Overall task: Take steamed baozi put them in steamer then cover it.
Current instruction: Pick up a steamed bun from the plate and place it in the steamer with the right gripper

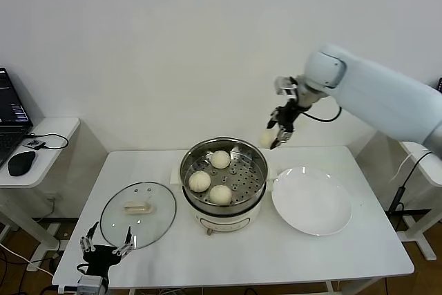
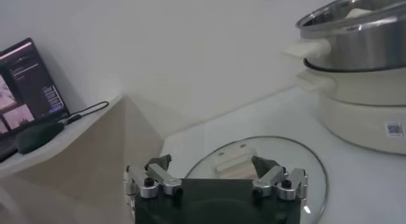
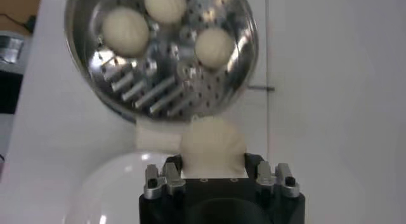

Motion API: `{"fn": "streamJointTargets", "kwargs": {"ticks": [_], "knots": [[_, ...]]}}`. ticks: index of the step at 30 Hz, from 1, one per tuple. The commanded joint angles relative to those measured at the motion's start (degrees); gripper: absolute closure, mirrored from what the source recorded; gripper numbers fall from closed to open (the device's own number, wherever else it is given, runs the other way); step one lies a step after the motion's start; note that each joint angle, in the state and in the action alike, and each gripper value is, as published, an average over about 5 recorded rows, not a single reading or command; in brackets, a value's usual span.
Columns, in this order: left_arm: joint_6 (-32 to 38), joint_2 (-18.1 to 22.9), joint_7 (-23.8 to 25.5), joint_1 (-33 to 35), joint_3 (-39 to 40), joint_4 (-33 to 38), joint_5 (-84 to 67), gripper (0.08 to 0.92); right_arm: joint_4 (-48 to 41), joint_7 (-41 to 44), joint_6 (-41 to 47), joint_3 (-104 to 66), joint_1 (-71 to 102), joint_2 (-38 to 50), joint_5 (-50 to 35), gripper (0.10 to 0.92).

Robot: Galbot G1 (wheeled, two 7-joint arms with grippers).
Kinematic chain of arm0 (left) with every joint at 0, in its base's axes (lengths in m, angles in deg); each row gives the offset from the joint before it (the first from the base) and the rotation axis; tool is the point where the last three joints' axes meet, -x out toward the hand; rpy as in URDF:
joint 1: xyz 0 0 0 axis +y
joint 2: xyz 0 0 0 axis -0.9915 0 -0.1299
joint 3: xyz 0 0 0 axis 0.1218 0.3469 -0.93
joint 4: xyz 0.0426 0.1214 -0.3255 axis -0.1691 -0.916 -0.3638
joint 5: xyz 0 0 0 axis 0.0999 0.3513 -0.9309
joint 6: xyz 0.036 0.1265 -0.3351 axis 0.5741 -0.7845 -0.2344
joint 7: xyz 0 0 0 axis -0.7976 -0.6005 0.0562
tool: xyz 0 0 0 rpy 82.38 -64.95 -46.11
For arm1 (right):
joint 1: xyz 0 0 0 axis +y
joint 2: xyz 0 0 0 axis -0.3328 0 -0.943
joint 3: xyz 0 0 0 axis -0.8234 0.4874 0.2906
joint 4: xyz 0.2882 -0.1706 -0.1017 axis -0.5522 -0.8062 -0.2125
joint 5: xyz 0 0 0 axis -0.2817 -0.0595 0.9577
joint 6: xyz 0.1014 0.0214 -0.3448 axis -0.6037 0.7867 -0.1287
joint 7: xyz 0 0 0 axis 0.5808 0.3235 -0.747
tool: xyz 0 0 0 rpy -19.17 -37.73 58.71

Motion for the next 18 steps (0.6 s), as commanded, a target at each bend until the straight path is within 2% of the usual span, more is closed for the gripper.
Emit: {"fn": "streamJointTargets", "kwargs": {"ticks": [1, 18], "knots": [[0.09, 0.08, -0.03, 0.02, 0.14, 0.60, -0.25, 0.177, -0.31, -0.39, 3.05, 6.27, -1.55, -8.93, -4.20, 0.423], [0.07, 0.00, -0.21, -0.34, 0.39, -0.51, -1.04, 0.177, -1.78, -2.92, 2.02, 5.43, 7.80, -9.69, 5.46, 0.423]]}}
